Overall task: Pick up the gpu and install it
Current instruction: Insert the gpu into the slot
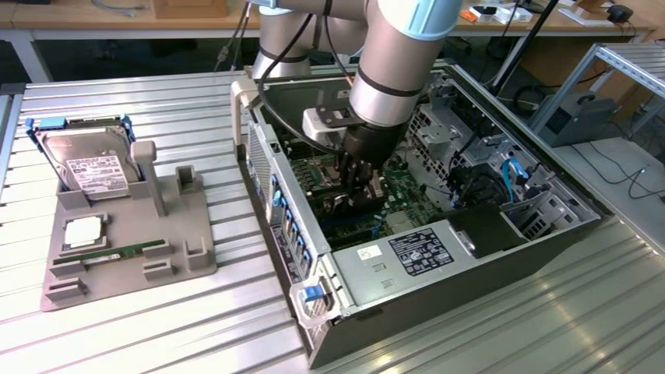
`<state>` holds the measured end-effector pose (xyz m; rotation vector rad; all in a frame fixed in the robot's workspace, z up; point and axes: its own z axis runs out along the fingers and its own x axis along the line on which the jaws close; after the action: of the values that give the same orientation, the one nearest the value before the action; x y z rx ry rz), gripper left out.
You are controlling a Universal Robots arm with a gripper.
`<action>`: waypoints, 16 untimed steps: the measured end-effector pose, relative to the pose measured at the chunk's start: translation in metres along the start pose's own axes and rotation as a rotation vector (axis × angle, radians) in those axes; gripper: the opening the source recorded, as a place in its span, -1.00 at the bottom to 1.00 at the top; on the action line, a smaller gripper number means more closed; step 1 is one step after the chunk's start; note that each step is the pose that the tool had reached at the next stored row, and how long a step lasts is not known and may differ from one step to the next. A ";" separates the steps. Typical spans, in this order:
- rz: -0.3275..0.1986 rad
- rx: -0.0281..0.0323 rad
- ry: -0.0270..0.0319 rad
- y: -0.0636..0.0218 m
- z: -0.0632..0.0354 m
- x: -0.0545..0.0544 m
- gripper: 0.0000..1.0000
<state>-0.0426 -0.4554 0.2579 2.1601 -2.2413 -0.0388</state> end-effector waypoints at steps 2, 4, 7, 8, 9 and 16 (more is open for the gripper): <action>0.000 0.0001 0.0011 0.0000 0.0003 0.000 -0.45; 0.000 0.0003 0.0006 -0.0001 0.0013 0.000 -0.45; 0.000 -0.0001 0.0013 -0.0001 0.0023 0.000 -0.45; 0.000 -0.0002 0.0015 -0.0001 0.0022 0.000 -0.45; 0.000 0.0000 0.0010 -0.0001 0.0024 0.000 -0.45; 0.000 -0.0001 -0.0055 0.0002 -0.0059 0.000 -0.45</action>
<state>-0.0426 -0.4551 0.2638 2.1630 -2.2439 -0.0449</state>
